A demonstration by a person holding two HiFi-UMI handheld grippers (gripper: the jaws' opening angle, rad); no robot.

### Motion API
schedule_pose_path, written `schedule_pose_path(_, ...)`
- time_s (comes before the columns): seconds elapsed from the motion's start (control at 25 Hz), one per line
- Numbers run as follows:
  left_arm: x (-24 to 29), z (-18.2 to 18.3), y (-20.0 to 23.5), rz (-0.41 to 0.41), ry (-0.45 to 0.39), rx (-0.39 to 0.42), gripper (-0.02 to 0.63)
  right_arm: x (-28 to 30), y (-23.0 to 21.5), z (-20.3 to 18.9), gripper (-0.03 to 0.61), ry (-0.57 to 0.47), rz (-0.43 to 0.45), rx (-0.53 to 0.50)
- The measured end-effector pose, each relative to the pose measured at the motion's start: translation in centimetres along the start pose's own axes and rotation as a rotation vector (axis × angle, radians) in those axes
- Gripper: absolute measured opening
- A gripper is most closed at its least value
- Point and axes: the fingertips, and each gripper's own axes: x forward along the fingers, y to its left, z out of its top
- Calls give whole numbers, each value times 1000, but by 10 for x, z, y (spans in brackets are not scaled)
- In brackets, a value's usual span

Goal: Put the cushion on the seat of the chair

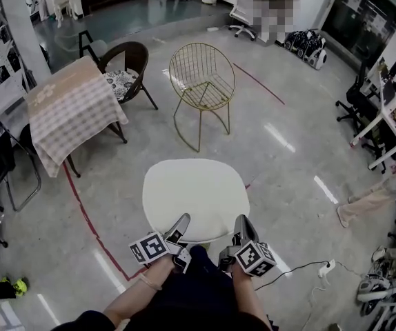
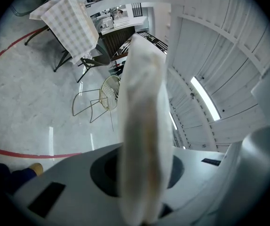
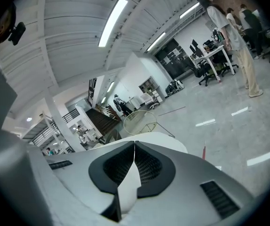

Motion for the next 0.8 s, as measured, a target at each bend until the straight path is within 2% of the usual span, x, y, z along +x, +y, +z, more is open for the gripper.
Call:
schedule_pose_path(0.48,100,31,-11,0,-57,-4,75,92,-16,62,-8,30,84,-3)
schedule_pose_path(0.8,149,30,-11,-11,-91,-11,75,130,-46,84,-8,45,111,10)
